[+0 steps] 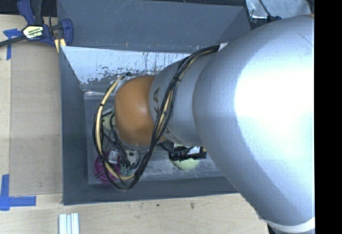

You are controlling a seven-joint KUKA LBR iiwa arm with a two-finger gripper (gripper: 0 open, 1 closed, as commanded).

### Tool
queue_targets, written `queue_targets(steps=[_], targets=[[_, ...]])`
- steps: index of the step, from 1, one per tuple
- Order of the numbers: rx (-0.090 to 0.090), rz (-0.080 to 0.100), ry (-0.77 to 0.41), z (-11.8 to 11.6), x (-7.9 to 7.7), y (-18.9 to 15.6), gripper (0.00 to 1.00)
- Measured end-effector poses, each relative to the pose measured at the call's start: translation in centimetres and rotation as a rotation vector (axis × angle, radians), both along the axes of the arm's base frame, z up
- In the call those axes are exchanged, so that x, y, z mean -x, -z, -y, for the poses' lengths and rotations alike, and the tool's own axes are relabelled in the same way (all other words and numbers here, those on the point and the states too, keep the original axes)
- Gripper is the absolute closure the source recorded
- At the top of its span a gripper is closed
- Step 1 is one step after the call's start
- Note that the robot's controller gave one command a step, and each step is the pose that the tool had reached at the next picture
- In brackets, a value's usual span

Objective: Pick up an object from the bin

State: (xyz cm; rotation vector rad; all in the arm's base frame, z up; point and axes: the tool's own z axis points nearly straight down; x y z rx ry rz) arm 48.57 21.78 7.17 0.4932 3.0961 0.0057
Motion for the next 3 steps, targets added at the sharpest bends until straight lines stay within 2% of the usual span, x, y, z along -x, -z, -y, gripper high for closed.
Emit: queue_targets(steps=[1, 2, 3], targets=[[0.002, -0.004, 0.0, 0.1, 0.1, -0.3, 1.0], [0.006, -0.013, 0.0, 0.2, 0.3, -2.3, 1.0], [0.002, -0.003, 0.0, 0.1, 0.0, -3.6, 1.0]])
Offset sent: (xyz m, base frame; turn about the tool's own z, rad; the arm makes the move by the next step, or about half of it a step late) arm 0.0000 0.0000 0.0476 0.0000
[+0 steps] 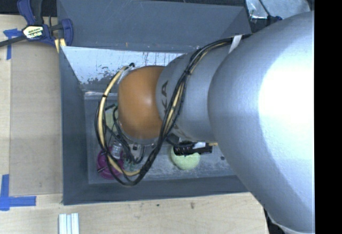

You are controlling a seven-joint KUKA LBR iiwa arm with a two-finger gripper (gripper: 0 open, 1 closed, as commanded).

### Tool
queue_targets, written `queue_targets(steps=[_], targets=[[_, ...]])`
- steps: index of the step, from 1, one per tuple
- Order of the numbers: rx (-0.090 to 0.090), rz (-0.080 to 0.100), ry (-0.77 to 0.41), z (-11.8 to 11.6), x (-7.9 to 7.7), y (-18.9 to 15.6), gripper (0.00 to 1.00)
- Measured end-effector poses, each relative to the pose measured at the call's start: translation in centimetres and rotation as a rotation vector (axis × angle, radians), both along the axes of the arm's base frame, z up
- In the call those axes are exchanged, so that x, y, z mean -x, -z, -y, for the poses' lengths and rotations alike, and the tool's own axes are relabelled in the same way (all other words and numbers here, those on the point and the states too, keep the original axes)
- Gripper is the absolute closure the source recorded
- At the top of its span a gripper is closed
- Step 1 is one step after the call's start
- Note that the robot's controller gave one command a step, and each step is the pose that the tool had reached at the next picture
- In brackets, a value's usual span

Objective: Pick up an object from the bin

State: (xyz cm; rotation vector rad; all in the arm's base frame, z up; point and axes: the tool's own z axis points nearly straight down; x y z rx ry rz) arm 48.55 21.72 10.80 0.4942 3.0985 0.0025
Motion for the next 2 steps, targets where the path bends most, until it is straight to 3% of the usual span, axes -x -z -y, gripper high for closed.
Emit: queue_targets(steps=[2], targets=[[0.002, -0.006, 0.0, 0.1, 0.2, -2.7, 1.0]])
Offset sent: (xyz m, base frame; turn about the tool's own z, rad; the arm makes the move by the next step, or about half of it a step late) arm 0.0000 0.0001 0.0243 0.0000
